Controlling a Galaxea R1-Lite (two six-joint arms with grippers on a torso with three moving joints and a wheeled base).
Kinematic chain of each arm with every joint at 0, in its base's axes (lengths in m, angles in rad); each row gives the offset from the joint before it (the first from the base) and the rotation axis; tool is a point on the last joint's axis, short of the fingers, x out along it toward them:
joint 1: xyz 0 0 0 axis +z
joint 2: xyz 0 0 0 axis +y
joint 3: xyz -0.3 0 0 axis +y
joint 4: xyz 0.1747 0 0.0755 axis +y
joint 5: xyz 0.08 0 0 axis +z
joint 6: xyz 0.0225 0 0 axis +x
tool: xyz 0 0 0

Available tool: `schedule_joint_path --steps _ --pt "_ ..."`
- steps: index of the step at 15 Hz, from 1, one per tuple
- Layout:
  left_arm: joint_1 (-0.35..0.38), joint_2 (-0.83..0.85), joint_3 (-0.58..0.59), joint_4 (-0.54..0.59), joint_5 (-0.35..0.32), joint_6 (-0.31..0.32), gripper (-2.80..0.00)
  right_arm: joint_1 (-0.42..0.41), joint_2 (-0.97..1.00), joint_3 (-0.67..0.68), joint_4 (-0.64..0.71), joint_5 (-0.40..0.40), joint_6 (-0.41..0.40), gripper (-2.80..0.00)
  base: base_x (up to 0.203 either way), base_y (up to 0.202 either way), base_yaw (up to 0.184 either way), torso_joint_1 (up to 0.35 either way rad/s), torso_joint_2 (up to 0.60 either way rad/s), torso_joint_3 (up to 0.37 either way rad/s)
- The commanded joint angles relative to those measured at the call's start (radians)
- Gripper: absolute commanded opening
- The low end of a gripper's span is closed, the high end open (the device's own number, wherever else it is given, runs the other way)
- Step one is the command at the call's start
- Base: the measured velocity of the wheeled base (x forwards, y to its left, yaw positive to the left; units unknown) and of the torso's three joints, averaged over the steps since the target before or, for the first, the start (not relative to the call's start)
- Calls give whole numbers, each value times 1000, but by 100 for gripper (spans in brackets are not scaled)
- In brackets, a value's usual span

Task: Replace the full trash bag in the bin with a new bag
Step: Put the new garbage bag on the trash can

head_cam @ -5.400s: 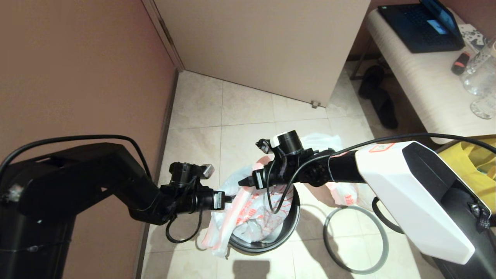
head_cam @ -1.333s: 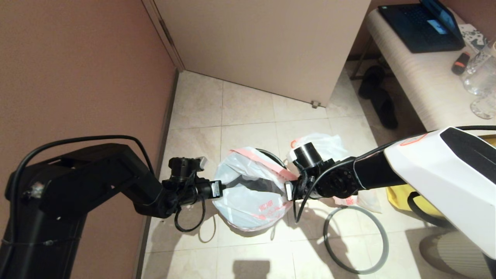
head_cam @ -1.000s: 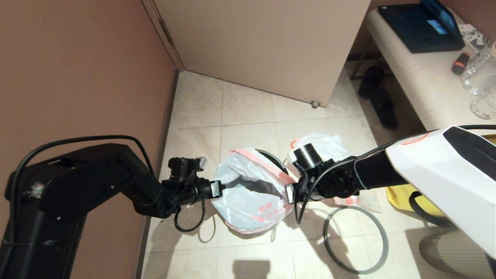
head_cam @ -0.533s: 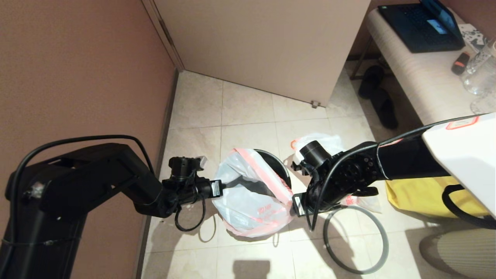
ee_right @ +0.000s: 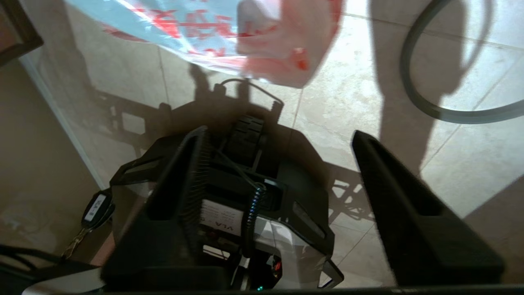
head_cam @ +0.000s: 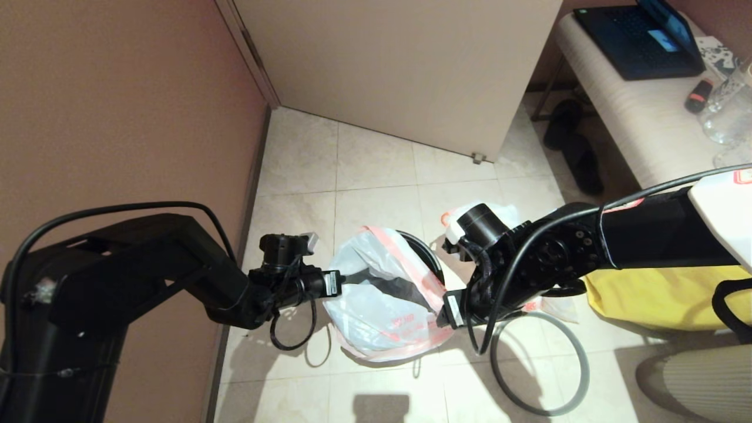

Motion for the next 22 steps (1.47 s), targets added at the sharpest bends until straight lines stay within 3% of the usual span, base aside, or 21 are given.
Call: schedule_joint_path --steps 1,3,7,14,18,22 --pt "-6 -3 2 -5 0 -2 -280 37 -9 9 1 11 16 -280 0 0 0 0 0 0" --pt "-7 -6 7 -5 -2 -2 -280 56 29 10 -6 53 16 -280 0 0 0 0 0 0" --pt "-16 0 15 -7 0 -2 -280 23 134 13 -125 62 14 -280 0 0 0 0 0 0" --pt "0 37 0 -14 20 24 -280 -3 225 35 -133 43 24 -280 0 0 0 0 0 0" --pt "5 34 2 -13 23 24 -280 -23 307 -4 -317 17 27 -280 0 0 0 0 0 0" --pt "5 36 2 -13 24 26 -280 -28 255 -8 -322 11 57 -280 0 0 0 0 0 0"
